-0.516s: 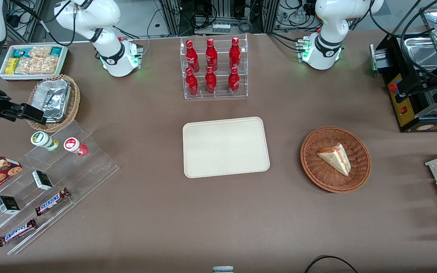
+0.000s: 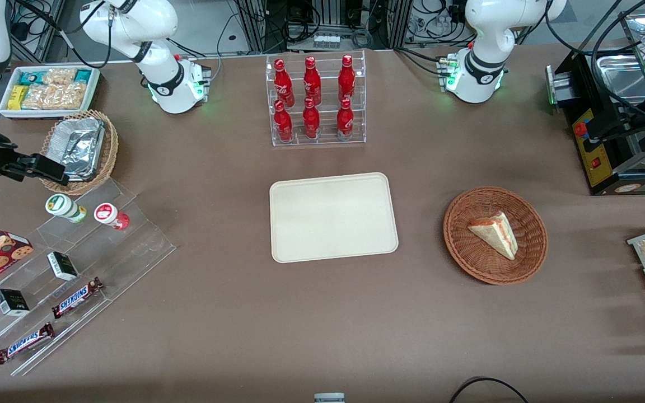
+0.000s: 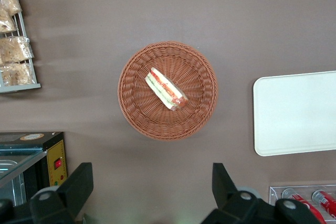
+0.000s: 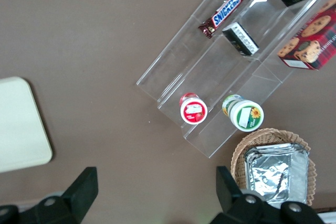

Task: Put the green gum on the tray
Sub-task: 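Move the right gripper down toward the green-labelled gum tub on the rack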

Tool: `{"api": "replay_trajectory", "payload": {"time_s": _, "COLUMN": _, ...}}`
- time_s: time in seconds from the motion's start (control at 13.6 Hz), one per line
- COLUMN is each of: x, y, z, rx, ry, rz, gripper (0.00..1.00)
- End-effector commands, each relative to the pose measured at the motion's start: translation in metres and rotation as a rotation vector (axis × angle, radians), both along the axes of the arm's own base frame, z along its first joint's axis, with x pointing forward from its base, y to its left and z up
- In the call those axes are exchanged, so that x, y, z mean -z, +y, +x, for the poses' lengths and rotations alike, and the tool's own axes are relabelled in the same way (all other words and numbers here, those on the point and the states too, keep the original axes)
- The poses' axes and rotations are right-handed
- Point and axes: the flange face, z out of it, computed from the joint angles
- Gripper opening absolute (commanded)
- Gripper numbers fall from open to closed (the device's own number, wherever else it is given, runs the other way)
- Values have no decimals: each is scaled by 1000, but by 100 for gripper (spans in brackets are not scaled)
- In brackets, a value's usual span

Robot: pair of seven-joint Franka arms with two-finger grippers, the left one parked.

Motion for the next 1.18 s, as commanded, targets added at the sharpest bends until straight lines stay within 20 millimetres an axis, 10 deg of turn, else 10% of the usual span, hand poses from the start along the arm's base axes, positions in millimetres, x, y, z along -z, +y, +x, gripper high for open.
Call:
{"api": "replay_trajectory", "payload": {"time_s": 0.0, "x": 17, "y": -7, "z": -1, "rx": -146, "ry": -17, "rz": 2, "gripper": 100}}
{"api": "replay_trajectory", "payload": {"time_s": 0.59, "x": 109, "y": -90, "z": -11, "rx": -630, "ry": -30, "rz": 31, "gripper": 100}}
{"api": "replay_trajectory", "payload": {"time_s": 1.11, "x": 162, "y": -116, "z": -31, "rx": -724, "ry": -96, "rz": -2, "gripper": 100}}
